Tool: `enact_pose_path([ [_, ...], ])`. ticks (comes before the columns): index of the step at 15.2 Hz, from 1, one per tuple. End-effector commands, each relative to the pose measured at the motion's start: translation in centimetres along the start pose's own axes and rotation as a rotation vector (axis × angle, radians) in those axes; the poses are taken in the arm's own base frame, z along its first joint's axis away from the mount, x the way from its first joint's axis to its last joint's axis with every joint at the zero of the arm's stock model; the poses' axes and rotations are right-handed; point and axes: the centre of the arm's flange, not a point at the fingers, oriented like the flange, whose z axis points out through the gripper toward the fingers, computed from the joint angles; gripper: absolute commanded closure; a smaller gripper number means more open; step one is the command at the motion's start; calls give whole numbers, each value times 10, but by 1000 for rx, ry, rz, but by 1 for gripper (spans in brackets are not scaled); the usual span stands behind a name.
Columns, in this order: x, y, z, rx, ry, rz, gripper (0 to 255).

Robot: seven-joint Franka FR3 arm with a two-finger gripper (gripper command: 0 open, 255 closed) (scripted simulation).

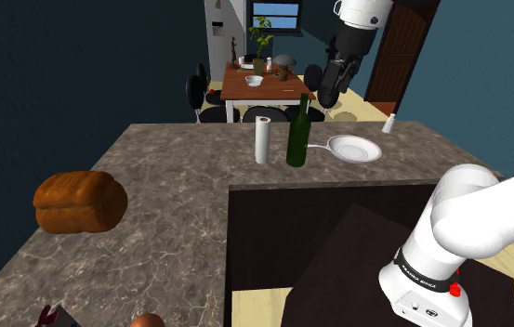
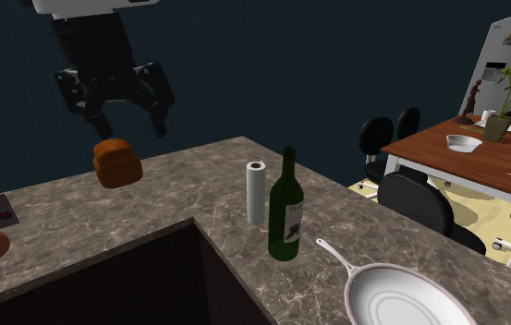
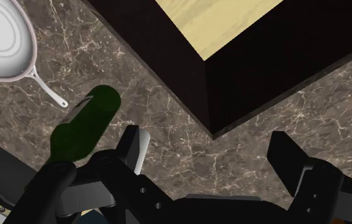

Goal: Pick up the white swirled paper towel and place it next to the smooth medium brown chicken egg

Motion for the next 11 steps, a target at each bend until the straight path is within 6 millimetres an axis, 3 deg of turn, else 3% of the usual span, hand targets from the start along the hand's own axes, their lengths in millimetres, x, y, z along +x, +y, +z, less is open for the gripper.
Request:
enact_pose_path([
  [1,0,0,0,0,0,0,0],
  [11,98,44,80,-1,-17,9,0],
])
